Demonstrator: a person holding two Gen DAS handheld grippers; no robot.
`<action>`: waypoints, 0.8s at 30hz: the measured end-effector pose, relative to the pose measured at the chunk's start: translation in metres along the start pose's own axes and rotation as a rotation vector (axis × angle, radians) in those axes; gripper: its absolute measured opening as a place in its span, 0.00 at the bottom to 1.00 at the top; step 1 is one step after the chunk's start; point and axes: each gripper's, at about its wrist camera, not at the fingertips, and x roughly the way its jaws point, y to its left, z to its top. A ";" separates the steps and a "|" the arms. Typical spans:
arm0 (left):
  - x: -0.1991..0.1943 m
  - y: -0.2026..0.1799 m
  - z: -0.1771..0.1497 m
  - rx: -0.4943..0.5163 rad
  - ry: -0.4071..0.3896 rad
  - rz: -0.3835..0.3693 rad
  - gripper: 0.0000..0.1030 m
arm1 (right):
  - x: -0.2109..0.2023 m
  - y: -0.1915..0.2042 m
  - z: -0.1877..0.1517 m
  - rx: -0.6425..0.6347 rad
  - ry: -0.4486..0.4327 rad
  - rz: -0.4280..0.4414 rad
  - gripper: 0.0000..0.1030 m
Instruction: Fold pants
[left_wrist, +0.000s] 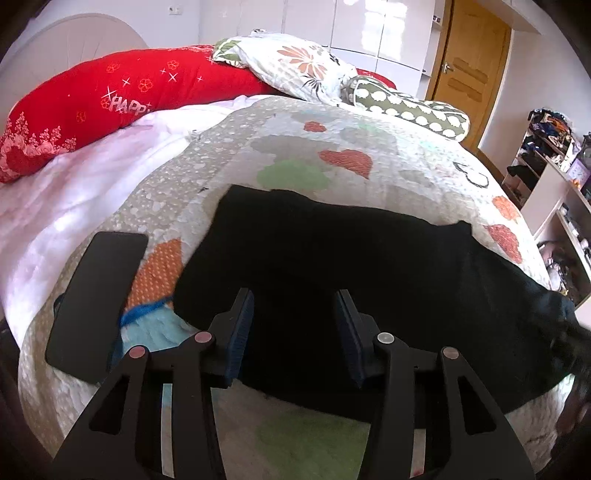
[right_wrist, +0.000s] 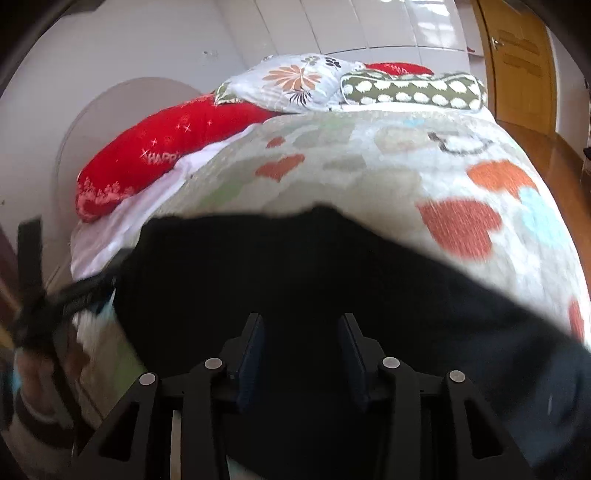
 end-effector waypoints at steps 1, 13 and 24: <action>-0.002 -0.005 -0.002 0.001 0.002 -0.001 0.43 | -0.002 -0.003 -0.011 0.007 0.010 -0.004 0.41; -0.011 -0.042 -0.018 0.012 0.015 -0.058 0.43 | -0.033 -0.012 -0.032 0.029 -0.023 -0.041 0.43; -0.004 -0.064 -0.024 0.053 0.050 -0.084 0.44 | -0.083 -0.065 -0.062 0.152 -0.083 -0.112 0.44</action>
